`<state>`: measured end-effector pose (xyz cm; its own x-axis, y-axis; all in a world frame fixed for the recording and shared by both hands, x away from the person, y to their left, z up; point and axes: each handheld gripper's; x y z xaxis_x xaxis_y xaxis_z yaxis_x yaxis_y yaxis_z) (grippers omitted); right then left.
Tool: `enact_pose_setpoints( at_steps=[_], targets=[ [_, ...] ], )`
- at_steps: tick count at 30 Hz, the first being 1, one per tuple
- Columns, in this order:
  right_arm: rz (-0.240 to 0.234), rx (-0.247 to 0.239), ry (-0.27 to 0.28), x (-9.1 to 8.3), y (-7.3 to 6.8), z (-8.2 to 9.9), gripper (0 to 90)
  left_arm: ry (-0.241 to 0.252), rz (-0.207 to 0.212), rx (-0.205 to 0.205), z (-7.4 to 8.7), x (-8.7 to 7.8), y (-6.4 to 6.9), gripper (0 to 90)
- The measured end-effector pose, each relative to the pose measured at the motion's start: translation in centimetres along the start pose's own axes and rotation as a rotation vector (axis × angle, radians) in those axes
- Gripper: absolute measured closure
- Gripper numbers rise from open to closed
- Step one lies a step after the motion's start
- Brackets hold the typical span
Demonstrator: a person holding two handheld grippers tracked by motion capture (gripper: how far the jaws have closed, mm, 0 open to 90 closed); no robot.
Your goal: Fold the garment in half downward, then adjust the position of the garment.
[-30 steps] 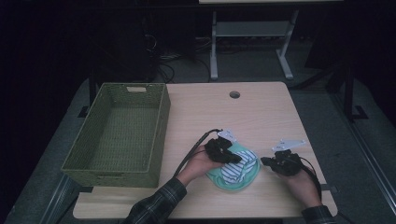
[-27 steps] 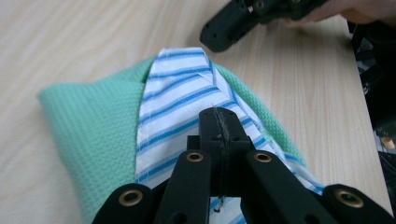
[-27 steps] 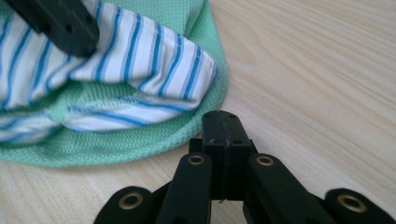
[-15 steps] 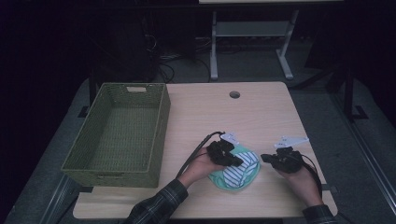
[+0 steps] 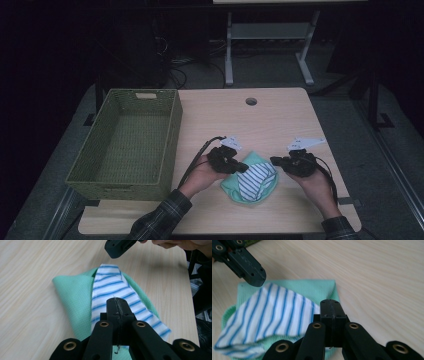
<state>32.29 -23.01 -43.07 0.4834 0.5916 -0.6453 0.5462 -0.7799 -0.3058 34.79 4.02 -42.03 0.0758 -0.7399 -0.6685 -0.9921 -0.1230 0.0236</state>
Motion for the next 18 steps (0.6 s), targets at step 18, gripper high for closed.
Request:
enact_pose_setpoints(
  at_steps=[18],
  targets=[
    [-0.064, -0.060, -0.016, 4.9, -3.1, -2.7, 90.0, -0.042, -0.061, -0.030, 3.0, -1.8, 0.7, 89.5]
  ],
)
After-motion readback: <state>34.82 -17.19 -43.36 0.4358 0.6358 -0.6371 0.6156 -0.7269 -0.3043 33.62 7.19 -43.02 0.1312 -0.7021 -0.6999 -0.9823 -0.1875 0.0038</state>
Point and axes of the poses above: each handheld gripper's, and its own axes: x roughly forward along the jaws, z roughly out of its underside, y roughly to its right, and after that the axes turned 15 degrees about x, right-handed
